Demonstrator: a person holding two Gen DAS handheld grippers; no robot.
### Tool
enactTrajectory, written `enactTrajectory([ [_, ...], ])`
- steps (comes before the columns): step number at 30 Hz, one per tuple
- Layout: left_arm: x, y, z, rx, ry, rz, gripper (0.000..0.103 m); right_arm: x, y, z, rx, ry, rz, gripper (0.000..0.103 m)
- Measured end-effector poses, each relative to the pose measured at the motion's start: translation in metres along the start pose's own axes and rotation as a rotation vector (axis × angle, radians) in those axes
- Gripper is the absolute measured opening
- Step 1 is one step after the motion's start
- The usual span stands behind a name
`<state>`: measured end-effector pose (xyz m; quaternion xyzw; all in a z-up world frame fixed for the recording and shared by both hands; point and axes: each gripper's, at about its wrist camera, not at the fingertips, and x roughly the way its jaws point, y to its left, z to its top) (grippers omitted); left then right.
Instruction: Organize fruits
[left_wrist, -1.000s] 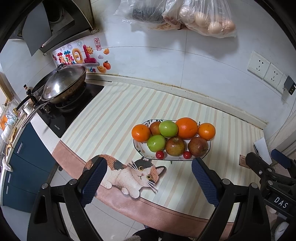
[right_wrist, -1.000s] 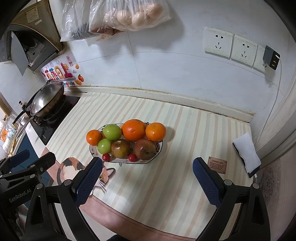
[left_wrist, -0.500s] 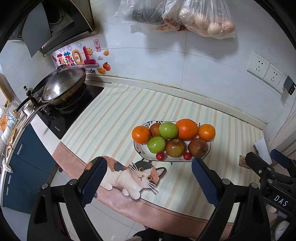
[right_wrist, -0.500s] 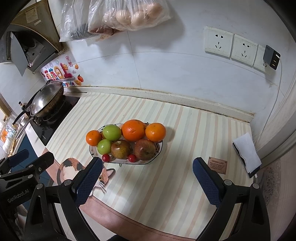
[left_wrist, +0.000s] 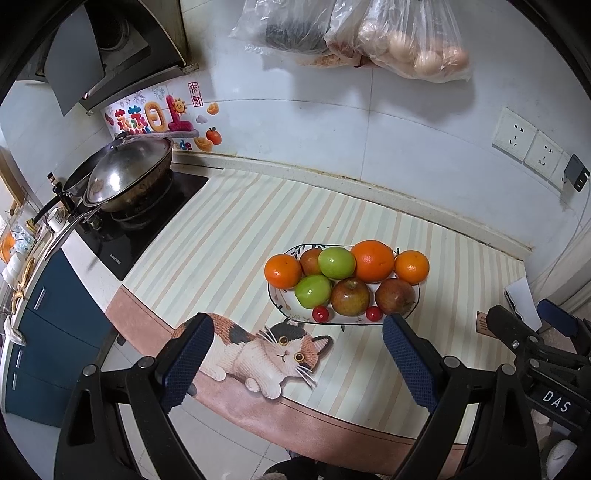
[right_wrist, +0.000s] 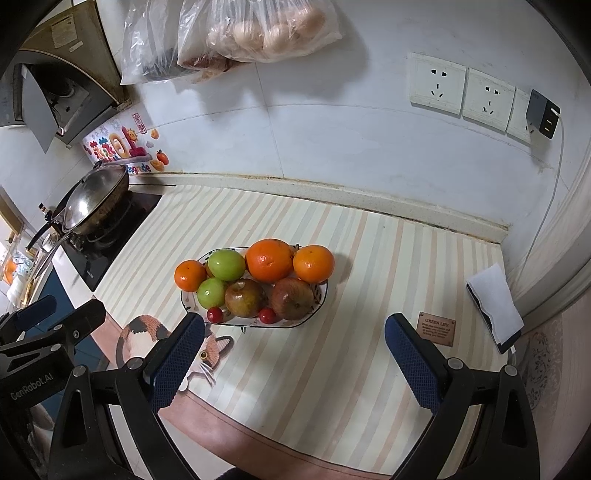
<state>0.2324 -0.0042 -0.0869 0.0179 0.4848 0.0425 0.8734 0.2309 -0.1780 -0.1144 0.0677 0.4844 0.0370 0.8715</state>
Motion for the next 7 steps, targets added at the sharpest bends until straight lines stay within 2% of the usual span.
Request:
enactTrajectory([
  [7, -0.0051, 0.0023, 0.0006, -0.009, -0.013, -0.008, 0.094, -0.0014, 0.0009, 0.0003, 0.001, -0.002, 0.001, 0.100],
])
